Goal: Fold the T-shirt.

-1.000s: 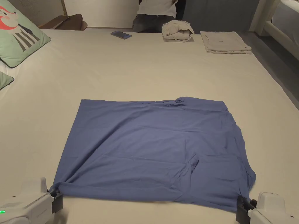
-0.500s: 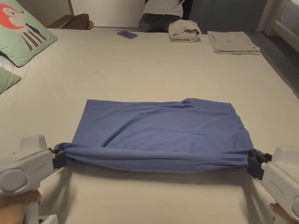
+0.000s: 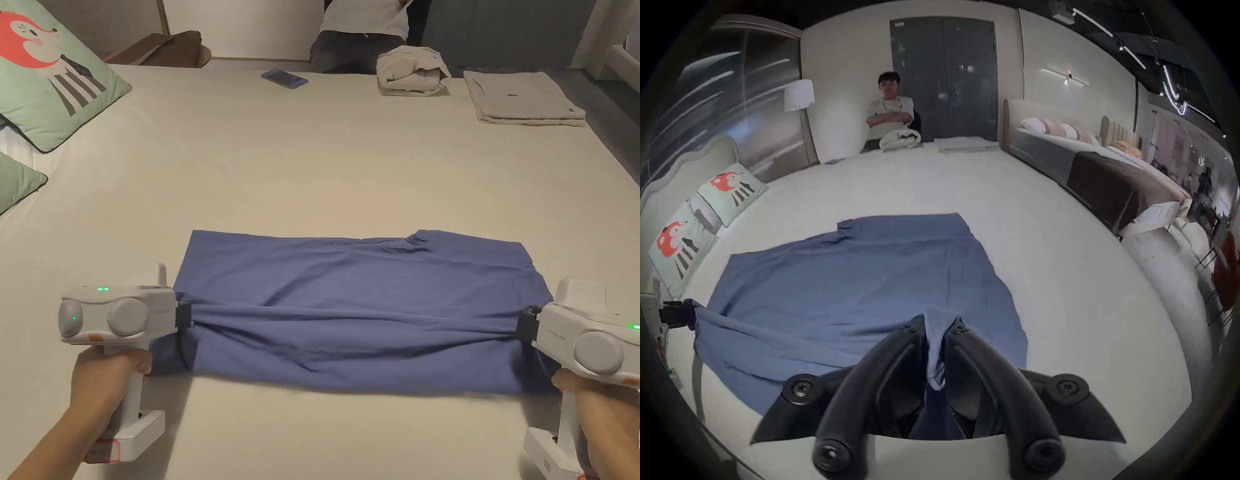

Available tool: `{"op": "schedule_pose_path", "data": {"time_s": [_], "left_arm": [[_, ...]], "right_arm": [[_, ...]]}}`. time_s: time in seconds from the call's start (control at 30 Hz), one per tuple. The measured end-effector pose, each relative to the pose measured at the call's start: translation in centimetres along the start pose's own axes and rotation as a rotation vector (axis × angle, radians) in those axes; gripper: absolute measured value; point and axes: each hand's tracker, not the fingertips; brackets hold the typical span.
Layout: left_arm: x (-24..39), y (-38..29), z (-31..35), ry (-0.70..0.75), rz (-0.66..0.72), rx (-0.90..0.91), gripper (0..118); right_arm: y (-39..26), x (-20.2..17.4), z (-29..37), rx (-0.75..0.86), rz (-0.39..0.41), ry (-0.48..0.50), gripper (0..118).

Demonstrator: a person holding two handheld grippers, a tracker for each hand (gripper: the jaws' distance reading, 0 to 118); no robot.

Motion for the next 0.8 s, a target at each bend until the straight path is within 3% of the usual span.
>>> {"op": "schedule_pose_path", "data": {"time_s": [0.23, 0.37, 0.5, 0.53, 0.57, 0.6, 0.63, 0.8], "left_arm": [[0.6, -0.6, -3.0, 0.027, -0.005, -0.059, 3], [1.1, -0.2, -2.1, 0.041, -0.029, -0.062, 4], [1.1, 0.5, 0.3, -0.015, 0.001, -0.015, 17], [1.2, 0.7, 1.3, -0.038, 0.017, 0.017, 38], [1.4, 0.9, 2.3, -0.057, 0.026, 0.044, 65], [1.7, 1.1, 3.5, -0.069, 0.026, 0.068, 97], [2.0, 1.3, 4.9, -0.082, 0.035, 0.112, 110], [3.6, 0.9, 12.9, -0.169, 0.046, 0.351, 109]], "right_arm": [[-1.2, 0.3, -4.2, -0.085, 0.002, -0.015, 8], [-1.1, 0.4, -3.0, -0.067, -0.024, -0.012, 9], [-0.1, -0.1, 0.0, -0.012, -0.007, -0.005, 19], [0.2, -0.2, 1.2, 0.036, -0.002, 0.007, 36], [0.5, -0.4, 2.7, 0.077, -0.006, 0.029, 61], [0.9, -0.5, 4.0, 0.108, -0.01, 0.043, 94], [1.3, -0.6, 5.5, 0.15, -0.012, 0.065, 110], [1.8, -1.6, 14.5, 0.369, 0.03, 0.118, 114]]}}
